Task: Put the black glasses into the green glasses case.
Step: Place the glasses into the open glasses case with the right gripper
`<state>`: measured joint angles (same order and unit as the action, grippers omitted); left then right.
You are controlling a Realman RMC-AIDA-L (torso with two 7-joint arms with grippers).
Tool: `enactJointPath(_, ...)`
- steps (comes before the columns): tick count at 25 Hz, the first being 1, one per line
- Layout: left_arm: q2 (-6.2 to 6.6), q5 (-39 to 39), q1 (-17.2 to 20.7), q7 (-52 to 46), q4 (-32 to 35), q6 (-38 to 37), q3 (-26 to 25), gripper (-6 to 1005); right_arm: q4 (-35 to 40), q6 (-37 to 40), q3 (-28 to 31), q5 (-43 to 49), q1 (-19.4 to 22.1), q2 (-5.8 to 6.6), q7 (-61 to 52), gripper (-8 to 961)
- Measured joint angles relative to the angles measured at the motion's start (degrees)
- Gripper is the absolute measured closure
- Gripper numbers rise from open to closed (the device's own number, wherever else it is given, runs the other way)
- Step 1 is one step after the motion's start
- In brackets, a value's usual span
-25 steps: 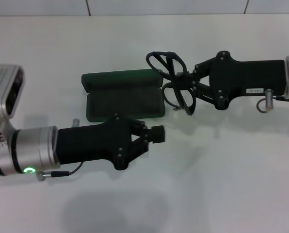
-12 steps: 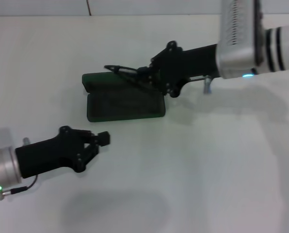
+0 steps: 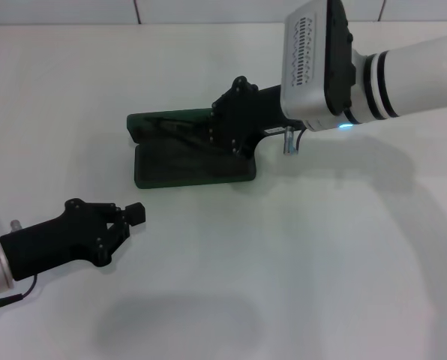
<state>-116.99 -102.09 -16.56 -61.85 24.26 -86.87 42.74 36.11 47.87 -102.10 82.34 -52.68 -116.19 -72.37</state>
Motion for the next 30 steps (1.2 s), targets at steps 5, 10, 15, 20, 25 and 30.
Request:
enactJointPath(5,-0.01,-0.32,-0.21,-0.09,0.0,-0.15,0.06,951,-1.55,-2.42,-0.9,0.0,-0.14,0.0,-2.96,891)
enactJointPath(10,-0.28,-0.78,-0.42,-0.11,0.0,-0.19,0.07,949,-2.18,-4.36,-3.32,-0.11,-0.15,0.0,-4.23,891)
enactJointPath(15,-0.43,-1.0,-0.62,-0.11,0.0,-0.23,0.06,948,-1.86,-5.55,-4.74,-0.19,0.19,0.0,-4.68,892)
enactJointPath(20,-0.44,-1.01,-0.61,-0.11,0.0,-0.39,0.13,946,-1.16,-6.76,-5.69,-0.18,0.32,0.0,-6.27,892)
enactJointPath(25,-0.49,-1.01,-0.59,-0.11,0.0,-0.45,0.16,945,-0.81,-6.53,-6.21,0.1,-0.04,0.0,-6.79,891)
enactJointPath(30,-0.55,-1.01,-0.58,-0.11,0.0,-0.45,0.16,943,-0.48,-6.28,-6.21,0.36,0.23,0.0,-6.81,882)
